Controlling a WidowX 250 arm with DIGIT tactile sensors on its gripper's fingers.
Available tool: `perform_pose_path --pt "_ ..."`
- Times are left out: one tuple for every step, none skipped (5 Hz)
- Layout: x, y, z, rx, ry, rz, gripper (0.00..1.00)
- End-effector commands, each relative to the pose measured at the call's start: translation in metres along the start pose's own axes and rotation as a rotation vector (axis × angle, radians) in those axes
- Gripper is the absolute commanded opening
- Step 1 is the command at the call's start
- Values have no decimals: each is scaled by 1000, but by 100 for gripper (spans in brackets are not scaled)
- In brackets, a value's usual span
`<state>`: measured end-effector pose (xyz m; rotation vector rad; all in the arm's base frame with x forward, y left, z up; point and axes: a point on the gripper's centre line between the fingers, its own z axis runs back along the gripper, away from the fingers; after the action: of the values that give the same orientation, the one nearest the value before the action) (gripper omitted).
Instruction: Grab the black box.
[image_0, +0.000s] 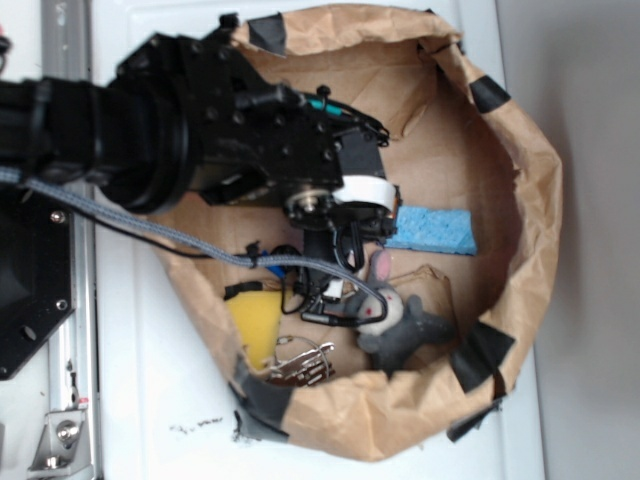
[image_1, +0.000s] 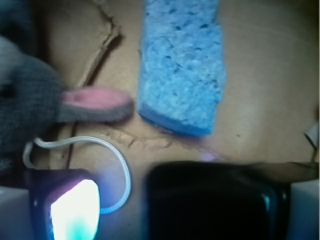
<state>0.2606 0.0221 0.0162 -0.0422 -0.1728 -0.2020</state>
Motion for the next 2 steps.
perform_pose_path --pt "-2 -8 2 -13 11 -43 100" --pt "0 -6 3 -7 32 0 0"
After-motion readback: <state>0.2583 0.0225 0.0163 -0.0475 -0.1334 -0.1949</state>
